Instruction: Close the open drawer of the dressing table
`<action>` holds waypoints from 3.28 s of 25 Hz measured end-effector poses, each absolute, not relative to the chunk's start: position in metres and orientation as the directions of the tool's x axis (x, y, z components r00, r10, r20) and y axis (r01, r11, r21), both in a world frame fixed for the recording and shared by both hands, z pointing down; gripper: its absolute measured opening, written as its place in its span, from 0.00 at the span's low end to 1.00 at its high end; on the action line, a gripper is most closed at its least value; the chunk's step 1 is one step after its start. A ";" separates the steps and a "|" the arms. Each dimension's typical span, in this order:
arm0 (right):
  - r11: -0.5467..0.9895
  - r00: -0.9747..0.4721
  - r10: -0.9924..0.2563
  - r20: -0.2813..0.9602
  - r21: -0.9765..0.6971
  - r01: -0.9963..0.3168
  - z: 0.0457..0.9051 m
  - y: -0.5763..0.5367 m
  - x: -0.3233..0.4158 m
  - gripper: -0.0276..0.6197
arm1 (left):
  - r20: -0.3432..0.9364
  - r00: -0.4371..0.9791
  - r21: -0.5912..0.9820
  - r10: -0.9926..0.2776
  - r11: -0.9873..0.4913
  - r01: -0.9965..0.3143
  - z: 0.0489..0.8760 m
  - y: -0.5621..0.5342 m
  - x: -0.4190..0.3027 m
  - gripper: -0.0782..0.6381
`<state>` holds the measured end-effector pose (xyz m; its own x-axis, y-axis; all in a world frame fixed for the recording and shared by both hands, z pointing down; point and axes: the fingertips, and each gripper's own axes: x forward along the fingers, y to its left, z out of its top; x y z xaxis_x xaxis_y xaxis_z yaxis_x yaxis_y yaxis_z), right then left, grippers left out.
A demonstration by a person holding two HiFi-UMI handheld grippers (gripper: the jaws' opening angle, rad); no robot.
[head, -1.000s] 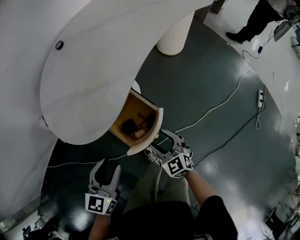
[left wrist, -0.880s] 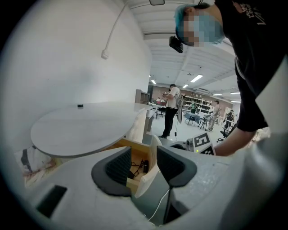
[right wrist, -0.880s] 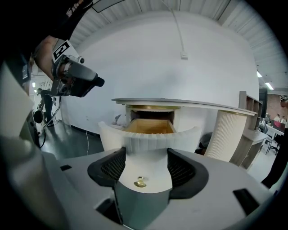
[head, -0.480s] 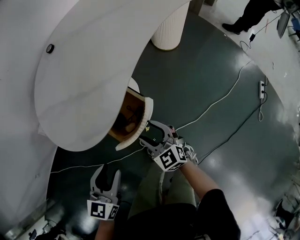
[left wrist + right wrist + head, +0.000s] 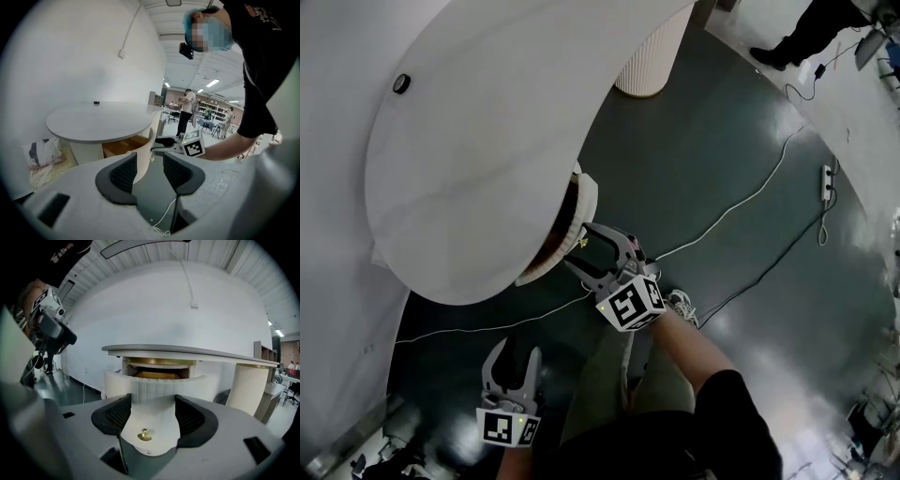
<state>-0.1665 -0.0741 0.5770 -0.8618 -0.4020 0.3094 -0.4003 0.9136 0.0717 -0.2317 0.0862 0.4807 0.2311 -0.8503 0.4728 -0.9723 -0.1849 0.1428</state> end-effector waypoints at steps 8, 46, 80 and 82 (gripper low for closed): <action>0.914 -0.869 -0.405 0.286 0.081 -0.399 0.577 -0.092 -0.197 0.47 | 0.480 0.211 0.161 -0.852 -0.152 -0.975 0.487 0.096 -0.246 0.37; 0.917 -0.901 -0.400 0.169 0.085 -0.391 0.575 -0.130 -0.258 0.49 | 0.523 0.226 0.158 -0.821 -0.168 -0.973 0.501 0.091 -0.253 0.37; 0.939 -0.900 -0.323 0.292 -0.018 -0.343 0.497 -0.068 -0.131 0.49 | 0.370 0.091 0.167 -0.925 -0.030 -0.986 0.431 0.074 -0.166 0.37; 0.940 -0.900 -0.320 0.297 -0.016 -0.340 0.484 -0.063 -0.117 0.46 | 0.362 0.076 0.156 -0.929 -0.020 -0.988 0.419 0.074 -0.160 0.37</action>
<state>-0.1175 -0.0626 0.4836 -0.8997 -0.3203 0.2967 -0.3399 0.9403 -0.0156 -0.1602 0.0736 0.4194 0.0760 -0.9291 0.3618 -0.9875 -0.0200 0.1562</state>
